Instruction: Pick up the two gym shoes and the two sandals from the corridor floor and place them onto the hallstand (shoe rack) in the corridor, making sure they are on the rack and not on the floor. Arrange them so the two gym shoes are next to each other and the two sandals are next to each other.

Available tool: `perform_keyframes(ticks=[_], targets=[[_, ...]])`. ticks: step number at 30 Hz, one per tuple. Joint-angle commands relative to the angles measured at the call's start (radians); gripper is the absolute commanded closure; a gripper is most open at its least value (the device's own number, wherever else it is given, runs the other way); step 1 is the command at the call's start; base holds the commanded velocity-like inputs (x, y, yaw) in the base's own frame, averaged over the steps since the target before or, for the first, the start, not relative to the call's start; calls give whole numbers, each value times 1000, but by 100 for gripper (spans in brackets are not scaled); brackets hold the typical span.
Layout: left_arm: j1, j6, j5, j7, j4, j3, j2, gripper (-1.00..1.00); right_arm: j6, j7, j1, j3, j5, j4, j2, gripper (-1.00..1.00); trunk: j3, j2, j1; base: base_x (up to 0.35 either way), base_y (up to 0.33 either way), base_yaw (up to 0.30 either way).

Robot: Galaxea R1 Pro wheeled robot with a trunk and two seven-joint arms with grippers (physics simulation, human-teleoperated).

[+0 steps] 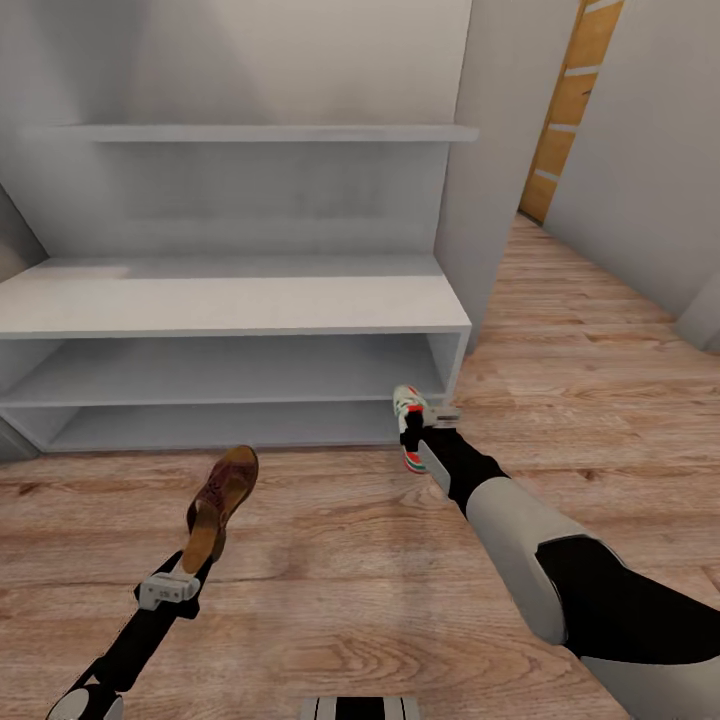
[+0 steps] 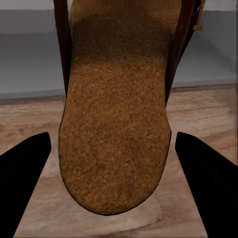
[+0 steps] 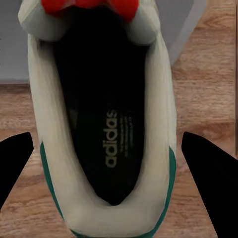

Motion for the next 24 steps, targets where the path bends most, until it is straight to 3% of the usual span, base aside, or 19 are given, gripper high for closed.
perform_keyframes(ticks=[1,6,12,16,17,24], targets=[[0,1,-6,6,0,-5,-6,100,6,0,-2,0,0,-6,0,100,0,0,0,0,0,0],[-6,15,-45,34,2,-36,-34,100,34,-2,27,-4,9,-34,0,100,0,0,0,0,0,0],[-8,20,-88,68,3,-47,-68,100,67,-2,61,-4,12,-67,0,100,0,0,0,0,0,0],[-8,21,-93,90,3,-49,-91,100,90,-2,77,-4,13,-89,0,100,0,0,0,0,0,0],[-9,21,-94,237,3,-50,-120,100,100,-2,78,-3,13,-150,0,100,0,0,0,0,0,0],[-9,22,-96,242,3,-51,-122,100,51,1,89,-2,14,-157,0,100,0,0,0,0,0,0]])
